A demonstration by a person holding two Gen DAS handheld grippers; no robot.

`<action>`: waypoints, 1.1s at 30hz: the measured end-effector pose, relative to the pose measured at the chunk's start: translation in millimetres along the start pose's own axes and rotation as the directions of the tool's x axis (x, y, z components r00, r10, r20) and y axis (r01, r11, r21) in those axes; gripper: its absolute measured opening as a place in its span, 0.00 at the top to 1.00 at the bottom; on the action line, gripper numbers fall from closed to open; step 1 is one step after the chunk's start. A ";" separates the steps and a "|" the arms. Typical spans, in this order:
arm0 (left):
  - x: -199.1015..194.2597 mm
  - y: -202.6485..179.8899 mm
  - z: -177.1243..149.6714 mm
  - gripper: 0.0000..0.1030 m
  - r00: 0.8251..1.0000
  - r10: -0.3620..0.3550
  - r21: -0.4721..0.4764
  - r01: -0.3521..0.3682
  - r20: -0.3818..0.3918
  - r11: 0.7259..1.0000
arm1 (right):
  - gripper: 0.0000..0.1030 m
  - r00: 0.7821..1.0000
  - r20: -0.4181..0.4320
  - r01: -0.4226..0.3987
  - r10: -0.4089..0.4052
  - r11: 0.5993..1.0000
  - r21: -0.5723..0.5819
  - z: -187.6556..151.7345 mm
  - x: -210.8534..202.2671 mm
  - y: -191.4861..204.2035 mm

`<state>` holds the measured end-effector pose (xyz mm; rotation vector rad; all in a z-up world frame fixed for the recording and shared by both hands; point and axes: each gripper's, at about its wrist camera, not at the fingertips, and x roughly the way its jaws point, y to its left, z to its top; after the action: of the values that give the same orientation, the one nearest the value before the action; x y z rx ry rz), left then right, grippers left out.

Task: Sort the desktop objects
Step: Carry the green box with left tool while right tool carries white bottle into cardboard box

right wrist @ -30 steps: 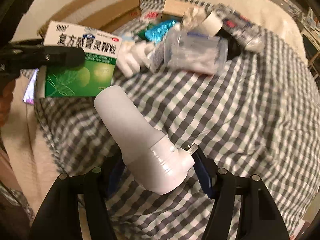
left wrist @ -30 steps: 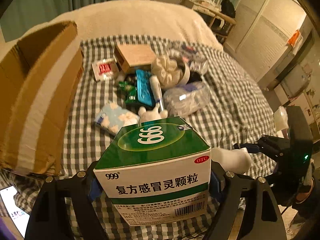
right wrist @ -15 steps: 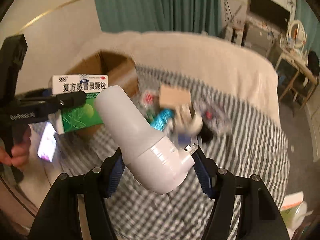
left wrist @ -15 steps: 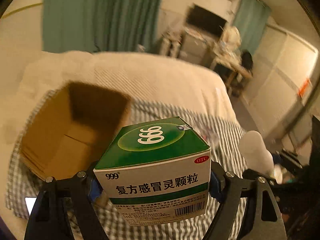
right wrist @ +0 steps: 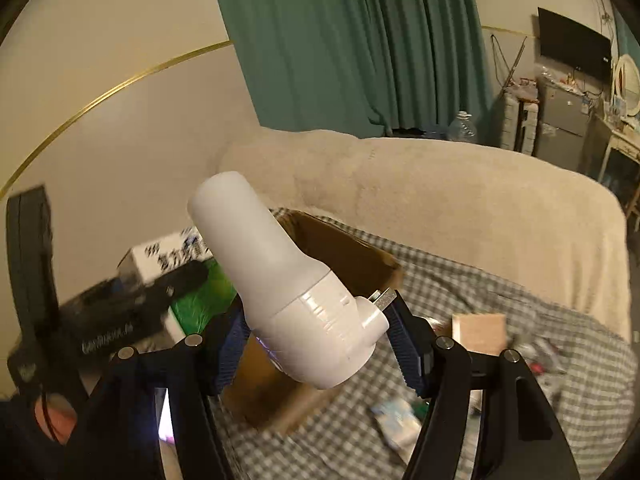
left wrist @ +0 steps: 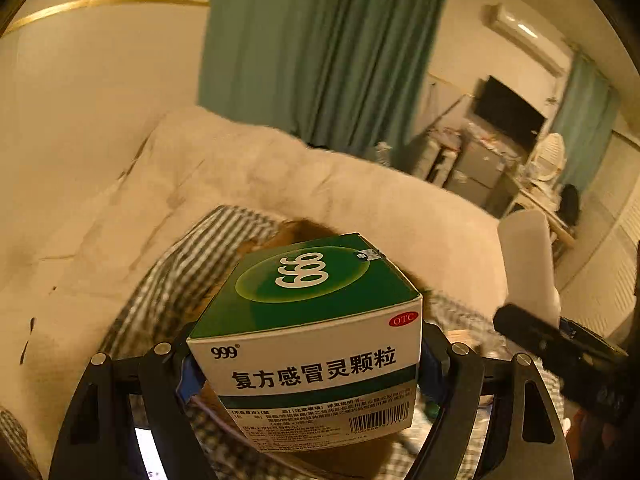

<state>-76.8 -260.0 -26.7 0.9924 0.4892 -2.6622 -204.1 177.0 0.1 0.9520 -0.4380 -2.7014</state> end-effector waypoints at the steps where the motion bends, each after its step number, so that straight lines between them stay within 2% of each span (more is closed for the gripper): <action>1: 7.0 5.3 -0.9 0.19 1.000 0.012 -0.002 -0.012 -0.012 1.000 | 0.38 1.000 -0.006 -0.014 0.014 1.000 0.019 1.6 11.8 2.4; 3: 20.0 14.9 -6.1 0.19 0.999 0.038 0.003 -0.038 -0.038 0.999 | 0.38 0.999 -0.028 -0.036 0.038 0.997 0.071 3.3 40.9 3.0; 7: 41.1 21.0 -14.2 0.19 0.996 0.027 0.013 -0.026 -0.081 1.000 | 0.38 0.997 -0.061 -0.050 0.057 0.992 0.113 -0.4 84.8 2.6; 11: 45.5 14.9 -20.9 0.19 0.996 0.011 0.054 -0.006 -0.090 0.999 | 0.38 0.995 -0.080 -0.044 0.052 0.994 0.096 -4.3 104.8 2.2; 14: 42.5 8.9 -24.9 0.15 0.996 0.007 0.070 -0.001 -0.092 0.998 | 0.36 0.996 -0.072 -0.041 0.047 0.995 0.091 -2.3 106.0 1.7; 15: 41.8 7.4 -25.5 0.13 0.996 0.005 0.075 0.002 -0.094 0.997 | 0.29 0.997 -0.065 -0.034 0.040 0.995 0.090 -1.9 104.9 0.8; 16: 38.6 4.7 -26.1 0.06 0.995 0.010 0.079 -0.002 -0.095 0.997 | 0.22 0.998 -0.058 -0.032 0.037 0.995 0.093 -1.7 103.0 -0.7; 17: 34.5 2.6 -26.6 0.02 0.995 0.023 0.083 -0.015 -0.094 0.996 | 0.21 0.998 -0.046 -0.030 0.034 0.995 0.099 -2.2 101.4 -1.6; 23: 14.0 -15.1 -22.4 0.01 0.994 0.029 0.095 -0.019 -0.103 0.995 | 0.20 0.999 0.022 -0.032 0.030 0.992 0.120 3.8 66.4 -2.2; 28: -23.3 -46.0 -24.5 0.01 0.999 0.010 0.148 -0.004 -0.041 0.989 | 0.20 0.997 0.071 0.000 -0.007 0.995 0.097 2.1 19.8 -3.2; 33: -52.5 -87.6 -35.5 0.00 1.000 -0.024 0.198 0.026 -0.013 0.980 | 0.20 0.991 0.117 0.053 -0.065 0.993 0.106 -8.9 -38.8 -20.2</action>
<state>-48.4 -159.8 2.5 1.0606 0.2429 -2.7720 -171.6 206.5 8.3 0.8432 -0.5862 -2.8240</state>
